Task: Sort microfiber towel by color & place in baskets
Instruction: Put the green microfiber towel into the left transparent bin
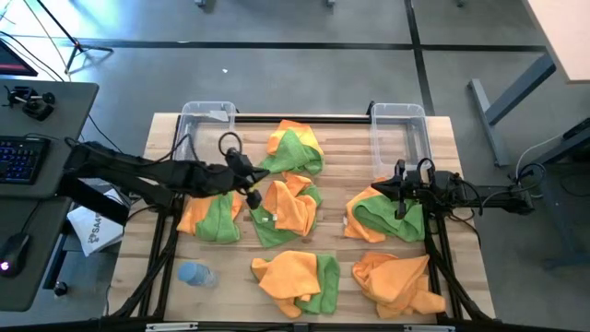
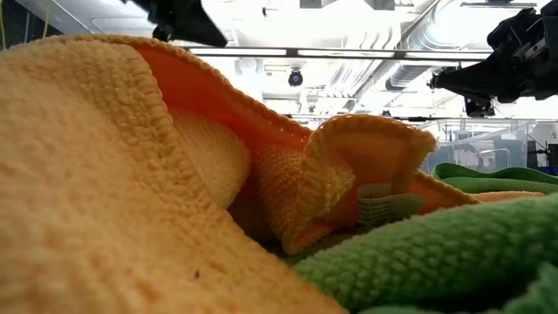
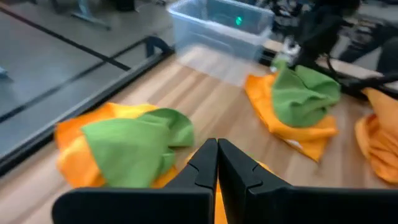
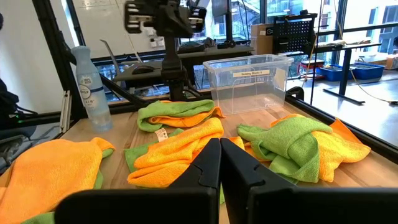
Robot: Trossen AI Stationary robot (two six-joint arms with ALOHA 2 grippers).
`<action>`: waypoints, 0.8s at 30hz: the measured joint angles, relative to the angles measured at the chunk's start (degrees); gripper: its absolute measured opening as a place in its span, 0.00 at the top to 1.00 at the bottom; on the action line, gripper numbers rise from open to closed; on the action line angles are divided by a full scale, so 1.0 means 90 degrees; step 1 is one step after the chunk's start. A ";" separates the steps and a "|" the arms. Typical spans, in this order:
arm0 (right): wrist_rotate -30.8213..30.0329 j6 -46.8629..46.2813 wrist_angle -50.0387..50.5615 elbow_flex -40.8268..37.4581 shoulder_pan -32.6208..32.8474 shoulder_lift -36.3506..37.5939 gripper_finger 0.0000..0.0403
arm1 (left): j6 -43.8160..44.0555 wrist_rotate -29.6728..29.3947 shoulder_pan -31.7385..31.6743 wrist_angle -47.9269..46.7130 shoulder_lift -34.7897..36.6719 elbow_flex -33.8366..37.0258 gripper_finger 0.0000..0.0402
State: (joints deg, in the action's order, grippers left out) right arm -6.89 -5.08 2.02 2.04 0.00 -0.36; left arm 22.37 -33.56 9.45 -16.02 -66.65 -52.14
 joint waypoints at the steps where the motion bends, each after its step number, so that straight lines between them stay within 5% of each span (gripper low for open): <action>1: 0.0001 0.0000 -0.0001 -0.0001 -0.0001 0.0000 1.00 | 0.0110 -0.0002 0.0053 -0.0188 -0.0130 -0.0164 1.00; 12: 0.0000 0.0000 0.0000 0.0001 -0.0001 0.0000 1.00 | 0.3941 0.0033 0.0527 -0.4114 -0.1088 -0.1787 1.00; 24: 0.0001 0.0000 -0.0002 -0.0001 0.0002 0.0001 1.00 | 0.5059 0.0329 0.0707 -0.4461 -0.1107 -0.1713 1.00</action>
State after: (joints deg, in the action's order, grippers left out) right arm -6.88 -5.08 2.00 2.03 0.01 -0.35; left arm 67.90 -30.60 15.81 -56.17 -76.62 -67.56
